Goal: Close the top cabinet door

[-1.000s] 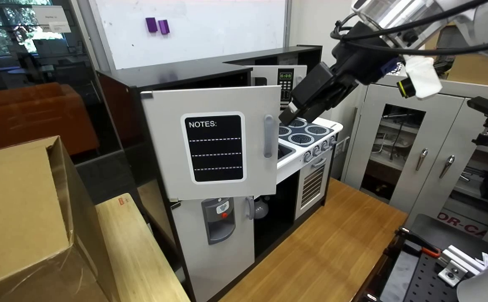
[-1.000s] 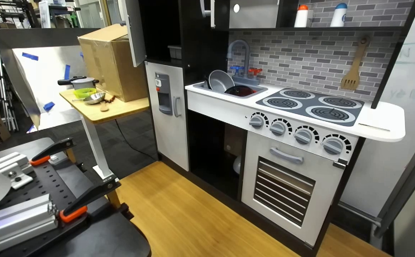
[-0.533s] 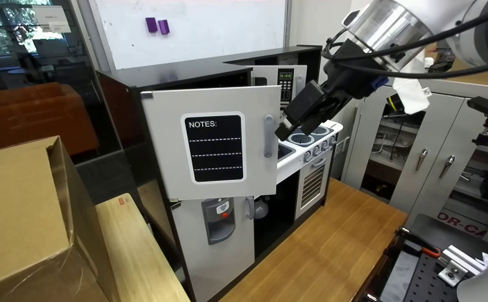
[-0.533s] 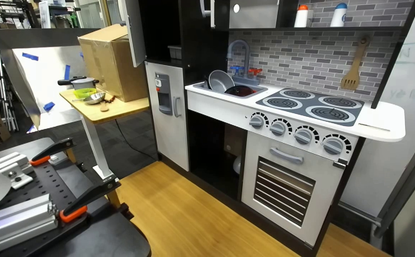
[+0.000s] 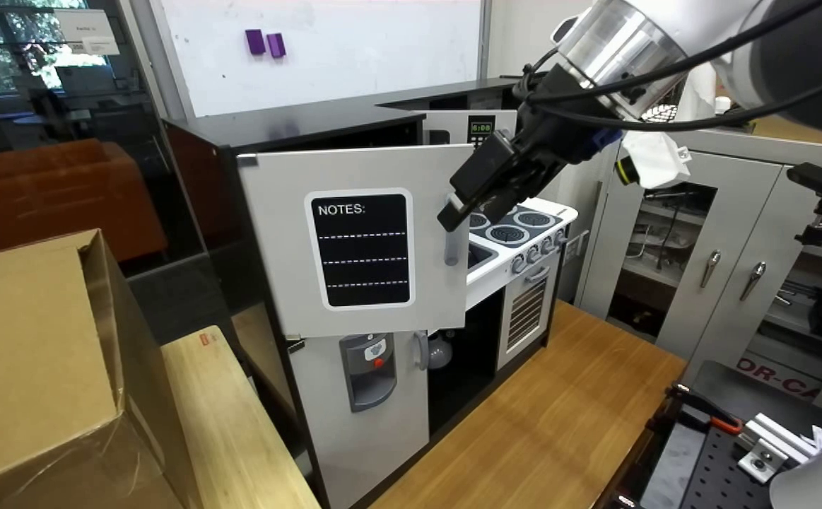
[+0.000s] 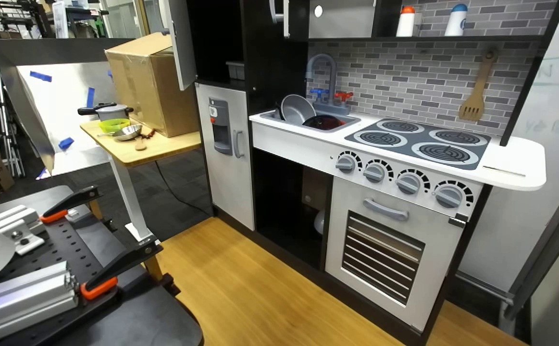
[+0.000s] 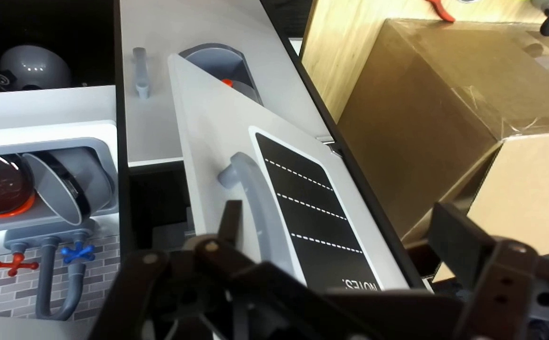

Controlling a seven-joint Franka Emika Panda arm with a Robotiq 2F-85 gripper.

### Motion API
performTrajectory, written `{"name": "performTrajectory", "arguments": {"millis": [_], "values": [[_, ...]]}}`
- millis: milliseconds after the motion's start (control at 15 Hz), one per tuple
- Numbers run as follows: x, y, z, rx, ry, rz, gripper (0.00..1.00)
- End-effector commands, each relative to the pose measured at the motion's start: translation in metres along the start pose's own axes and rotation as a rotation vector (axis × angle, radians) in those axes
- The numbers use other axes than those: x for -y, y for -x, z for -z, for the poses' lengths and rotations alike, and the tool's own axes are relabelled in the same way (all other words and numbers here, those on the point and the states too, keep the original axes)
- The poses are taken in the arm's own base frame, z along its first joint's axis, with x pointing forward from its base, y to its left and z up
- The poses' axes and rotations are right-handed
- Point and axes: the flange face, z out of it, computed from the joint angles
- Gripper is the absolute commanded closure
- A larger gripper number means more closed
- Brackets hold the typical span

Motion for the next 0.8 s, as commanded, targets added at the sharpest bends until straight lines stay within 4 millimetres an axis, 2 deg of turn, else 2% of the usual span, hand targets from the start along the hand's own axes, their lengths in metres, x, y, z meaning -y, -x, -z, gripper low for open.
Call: {"name": "performTrajectory", "arguments": {"millis": [0,267,733], "values": [[0.004,-0.013,-0.009,-0.010,-0.010,0.015,0.00],[0.003,-0.019,-0.015,-0.008,-0.014,0.009,0.00],[-0.009,-0.025,-0.023,0.000,-0.009,-0.012,0.00]]}}
